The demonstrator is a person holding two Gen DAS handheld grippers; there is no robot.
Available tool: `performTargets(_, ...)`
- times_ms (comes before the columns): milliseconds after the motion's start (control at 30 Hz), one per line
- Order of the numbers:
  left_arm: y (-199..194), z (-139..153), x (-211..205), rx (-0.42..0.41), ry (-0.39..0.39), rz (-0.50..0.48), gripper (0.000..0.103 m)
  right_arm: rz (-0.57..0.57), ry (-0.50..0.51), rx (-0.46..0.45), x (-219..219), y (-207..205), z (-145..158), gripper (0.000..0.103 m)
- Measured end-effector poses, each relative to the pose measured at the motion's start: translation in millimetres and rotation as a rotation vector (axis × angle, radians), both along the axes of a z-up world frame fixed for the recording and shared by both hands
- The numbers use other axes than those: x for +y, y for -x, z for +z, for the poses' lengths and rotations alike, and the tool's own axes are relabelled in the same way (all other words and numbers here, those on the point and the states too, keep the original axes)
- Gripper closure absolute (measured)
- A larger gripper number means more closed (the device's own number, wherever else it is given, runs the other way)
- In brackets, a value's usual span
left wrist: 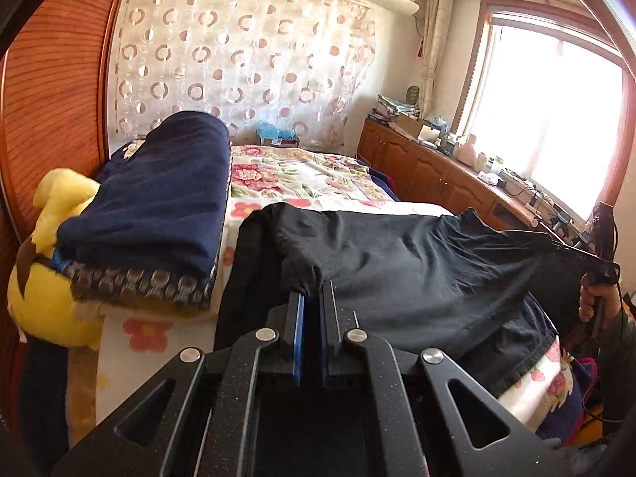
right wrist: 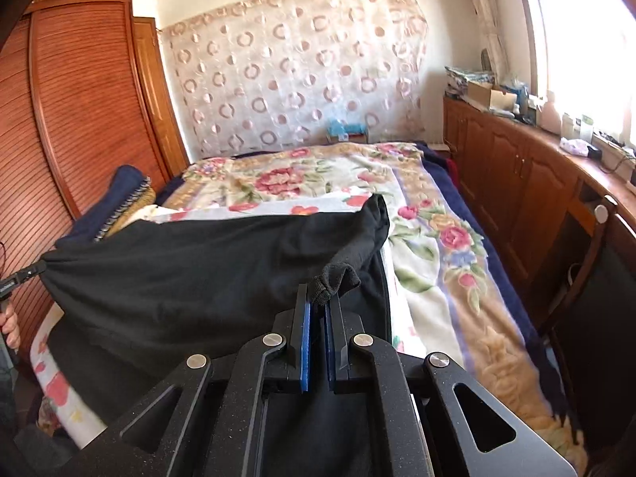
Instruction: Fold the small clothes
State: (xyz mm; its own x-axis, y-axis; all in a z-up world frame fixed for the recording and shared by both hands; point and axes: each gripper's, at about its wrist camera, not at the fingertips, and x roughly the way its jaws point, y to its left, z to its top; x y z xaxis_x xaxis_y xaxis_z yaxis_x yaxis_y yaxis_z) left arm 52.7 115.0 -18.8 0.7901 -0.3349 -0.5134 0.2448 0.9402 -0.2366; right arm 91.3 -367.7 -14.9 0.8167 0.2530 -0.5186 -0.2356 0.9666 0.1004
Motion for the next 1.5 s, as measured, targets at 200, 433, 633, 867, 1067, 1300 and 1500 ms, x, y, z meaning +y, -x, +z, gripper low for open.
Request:
performTargets(200,21.0,-7.7,10.3,0.004,-0.001,0.022,0.096,0.025,0.008,0.010,-5.4,39.9,-6.6,0.097)
performTargets(433,24.4,-29.9,21.7,0.064,-0.001,0.057,0.096,0.023,0.019,0.093,-9.2,69.5,-30.0,0.097)
performTargets(633,16.3,-54.1,17.7,0.150,-0.038,0.067,0.096,0.009,0.028,0.160,-7.1,62.3,-40.5,0.097)
performTargets(867,20.3,-58.4,13.6,0.158,-0.048,0.068,0.096,0.013,0.082,0.199,5.2,50.0,-35.8,0.089)
performTargets(1067,32.4,-47.3,19.6,0.105,-0.080,0.110,0.075,-0.017,0.100,0.132,-4.7,60.8,-13.7,0.077)
performTargets(1300,27.1,-34.8,23.8,0.070,-0.110,0.113,0.025,-0.040,0.140,0.064,5.5,43.8,2.4,0.070)
performTargets(1500,1.8,-24.5,6.4,0.038,-0.145,0.109,0.023,0.018,0.101,0.050,31.8,4.7,-1.4,0.069)
